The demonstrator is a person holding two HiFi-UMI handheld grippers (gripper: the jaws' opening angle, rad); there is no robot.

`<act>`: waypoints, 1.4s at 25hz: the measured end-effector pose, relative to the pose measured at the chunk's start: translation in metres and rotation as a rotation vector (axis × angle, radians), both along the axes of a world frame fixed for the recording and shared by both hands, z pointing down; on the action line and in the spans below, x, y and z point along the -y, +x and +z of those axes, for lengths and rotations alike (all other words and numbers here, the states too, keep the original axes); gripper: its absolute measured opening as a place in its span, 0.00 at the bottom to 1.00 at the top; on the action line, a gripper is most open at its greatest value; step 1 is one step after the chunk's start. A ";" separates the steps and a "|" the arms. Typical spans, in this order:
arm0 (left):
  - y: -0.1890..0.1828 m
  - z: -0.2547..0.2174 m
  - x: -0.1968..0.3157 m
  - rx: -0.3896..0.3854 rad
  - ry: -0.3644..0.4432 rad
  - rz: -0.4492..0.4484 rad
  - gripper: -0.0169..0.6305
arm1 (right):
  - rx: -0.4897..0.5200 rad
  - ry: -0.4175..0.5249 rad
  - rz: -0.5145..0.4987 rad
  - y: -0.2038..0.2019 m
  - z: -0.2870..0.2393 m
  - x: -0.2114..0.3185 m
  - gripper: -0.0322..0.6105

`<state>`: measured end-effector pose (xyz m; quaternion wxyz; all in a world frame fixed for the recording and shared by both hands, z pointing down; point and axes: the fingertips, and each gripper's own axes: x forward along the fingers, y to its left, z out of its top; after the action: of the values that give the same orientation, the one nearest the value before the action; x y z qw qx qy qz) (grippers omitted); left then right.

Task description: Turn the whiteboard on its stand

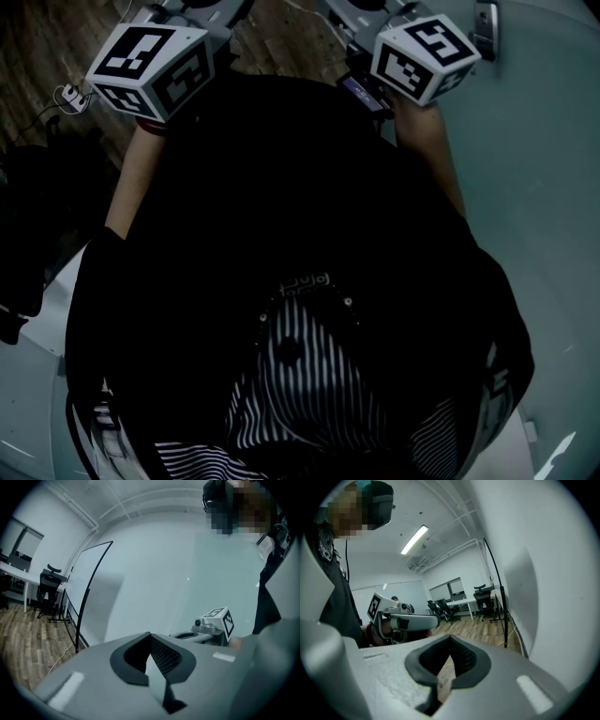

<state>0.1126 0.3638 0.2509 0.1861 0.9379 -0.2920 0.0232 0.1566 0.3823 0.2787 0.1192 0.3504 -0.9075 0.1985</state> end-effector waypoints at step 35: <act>-0.199 0.044 0.138 -0.071 -0.056 -0.183 0.03 | 0.056 -0.054 -0.143 -0.192 0.017 0.163 0.05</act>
<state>-0.0860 0.2263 0.2948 0.2237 0.9020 -0.3688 -0.0192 -0.0354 0.2192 0.2954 0.1169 0.2756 -0.9275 0.2237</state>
